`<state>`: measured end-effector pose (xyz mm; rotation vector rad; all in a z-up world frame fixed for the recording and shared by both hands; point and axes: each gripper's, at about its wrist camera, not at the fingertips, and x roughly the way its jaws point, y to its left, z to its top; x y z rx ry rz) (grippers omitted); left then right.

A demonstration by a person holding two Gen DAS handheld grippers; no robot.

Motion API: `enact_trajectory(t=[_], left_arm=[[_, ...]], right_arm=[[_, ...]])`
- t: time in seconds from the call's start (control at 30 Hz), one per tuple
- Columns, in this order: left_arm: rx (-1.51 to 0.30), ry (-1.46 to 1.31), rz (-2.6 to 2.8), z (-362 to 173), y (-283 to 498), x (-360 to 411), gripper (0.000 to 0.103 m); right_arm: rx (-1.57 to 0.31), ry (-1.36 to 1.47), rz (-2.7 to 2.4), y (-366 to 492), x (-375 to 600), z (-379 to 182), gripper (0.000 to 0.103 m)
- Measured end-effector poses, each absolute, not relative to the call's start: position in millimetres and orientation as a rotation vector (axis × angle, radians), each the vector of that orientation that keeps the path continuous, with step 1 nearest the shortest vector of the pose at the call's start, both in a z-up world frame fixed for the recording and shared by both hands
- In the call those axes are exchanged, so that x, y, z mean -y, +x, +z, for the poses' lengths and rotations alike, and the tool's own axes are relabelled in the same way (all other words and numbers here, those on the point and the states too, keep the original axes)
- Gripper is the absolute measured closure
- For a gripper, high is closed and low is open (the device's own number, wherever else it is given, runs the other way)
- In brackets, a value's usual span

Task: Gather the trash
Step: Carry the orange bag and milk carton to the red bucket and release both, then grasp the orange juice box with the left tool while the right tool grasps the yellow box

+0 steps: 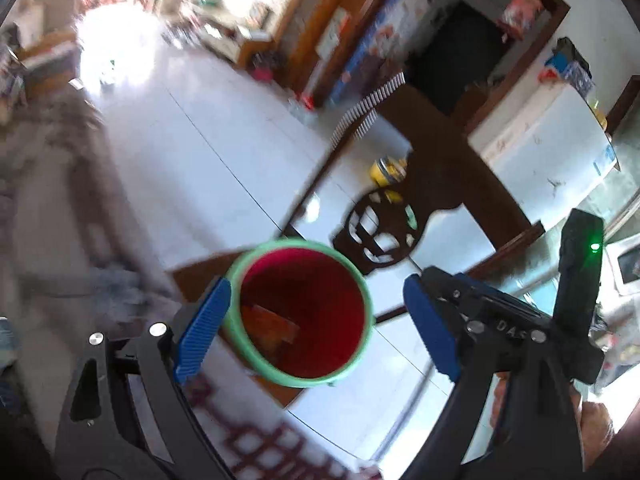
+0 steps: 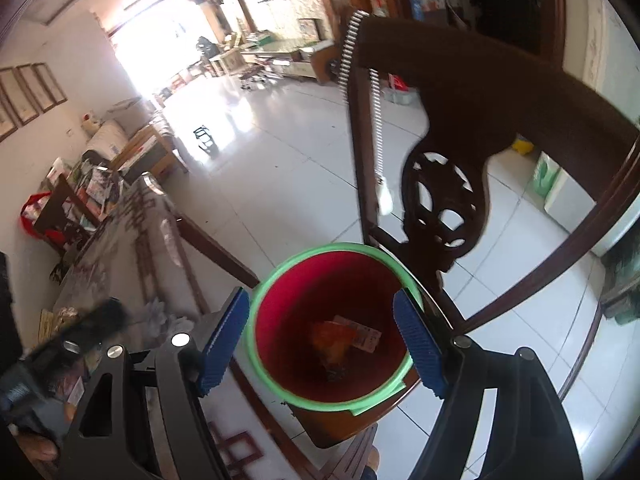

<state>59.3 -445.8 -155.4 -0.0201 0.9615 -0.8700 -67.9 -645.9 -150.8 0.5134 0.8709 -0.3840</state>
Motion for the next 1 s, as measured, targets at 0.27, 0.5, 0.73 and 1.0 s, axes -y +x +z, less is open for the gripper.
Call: enact_trajectory(t=[0.27, 0.5, 0.73, 1.0], left_arm=[[-0.824, -0.004, -0.639, -110, 35, 324, 0.017], [-0.807, -0.037, -0.507, -96, 28, 219, 0.017], [-0.806, -0.060, -0.355, -106, 18, 121, 0.017], [-0.898, -0.057, -0.261, -139, -4, 46, 0.017]], right_arm=[[-0.888, 0.415, -0.222, -43, 559, -136, 0.029], [-0.914, 0.350, -0.108, -32, 481, -132, 0.029], [-0.960, 0.309, -0.002, -32, 404, -138, 0.029], [-1.076, 0.304, 0.213, -42, 307, -165, 0.029]])
